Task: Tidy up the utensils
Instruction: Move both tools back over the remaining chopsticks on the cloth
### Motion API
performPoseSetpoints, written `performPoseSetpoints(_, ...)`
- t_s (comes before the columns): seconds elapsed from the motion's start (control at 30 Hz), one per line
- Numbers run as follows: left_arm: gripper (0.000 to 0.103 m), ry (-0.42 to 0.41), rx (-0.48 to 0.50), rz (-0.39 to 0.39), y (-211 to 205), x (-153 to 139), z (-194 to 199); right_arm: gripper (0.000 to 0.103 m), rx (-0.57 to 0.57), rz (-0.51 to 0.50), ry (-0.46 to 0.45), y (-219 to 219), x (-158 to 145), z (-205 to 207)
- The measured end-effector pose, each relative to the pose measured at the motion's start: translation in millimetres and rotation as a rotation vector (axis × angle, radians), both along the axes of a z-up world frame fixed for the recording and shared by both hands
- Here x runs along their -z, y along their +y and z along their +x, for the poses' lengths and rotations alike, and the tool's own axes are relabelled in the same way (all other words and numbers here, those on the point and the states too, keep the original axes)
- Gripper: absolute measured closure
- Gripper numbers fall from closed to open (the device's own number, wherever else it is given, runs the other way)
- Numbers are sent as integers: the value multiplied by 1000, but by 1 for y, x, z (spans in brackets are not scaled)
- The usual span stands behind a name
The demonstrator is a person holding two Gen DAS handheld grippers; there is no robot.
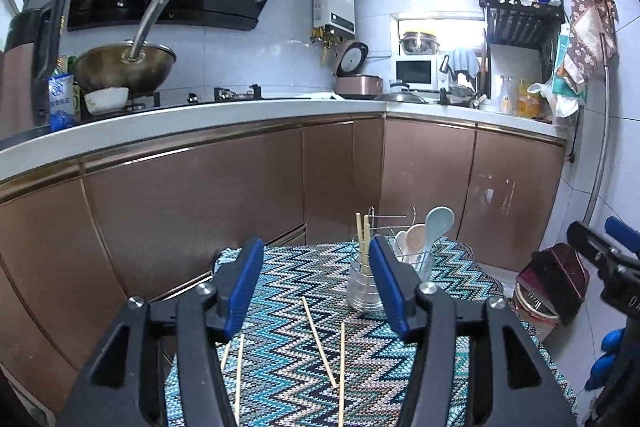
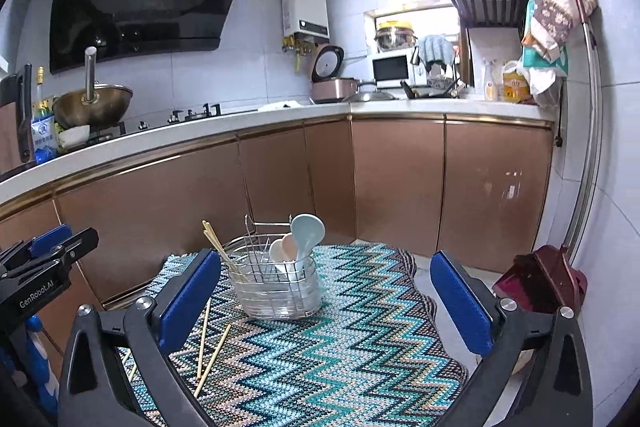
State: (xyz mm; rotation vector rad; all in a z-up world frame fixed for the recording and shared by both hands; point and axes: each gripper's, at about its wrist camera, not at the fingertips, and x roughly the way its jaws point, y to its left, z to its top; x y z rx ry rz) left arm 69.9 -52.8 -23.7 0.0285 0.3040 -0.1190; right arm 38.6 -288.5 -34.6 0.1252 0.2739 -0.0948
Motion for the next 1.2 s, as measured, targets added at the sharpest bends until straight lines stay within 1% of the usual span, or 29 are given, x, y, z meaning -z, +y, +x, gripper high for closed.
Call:
performPoseSetpoints(0.33,50,-65,-28,20,13,-5,-35,0,-29,54,-66,-3,-10,-32)
performPoseSetpoints(0.57,50,-76,-80,-23,45,-12,-46,0,-81,61,-105,6,-17,-40)
performPoseSetpoints(0.67,50,-58,-107,-24,60,-13,-46,0,-108,64,-105,10,-19,-41)
performPoseSetpoints(0.77,50,-48,-127,-30,75,-15,-47,0,-113,51,-98,13,-20,-41)
performPoseSetpoints(0.87,50,-42,-145,-38,89,-16,-47,0,-114,65,-101,13,-18,-41)
performPoseSetpoints(0.9,50,-30,-148,-47,96,-15,-46,0,-117,73,-96,12,-17,-40)
performPoseSetpoints(0.97,45,-4,-156,-67,107,-13,-43,0,-122,79,-83,13,-15,-36)
performPoseSetpoints(1.07,45,34,-180,-81,122,-3,-35,0,-141,85,-39,19,-7,-23)
performPoseSetpoints(1.17,45,110,-179,-110,133,15,-20,2,-163,83,10,27,3,-9)
performPoseSetpoints(1.2,45,136,-176,-112,134,21,-14,5,-174,83,31,30,7,-3)
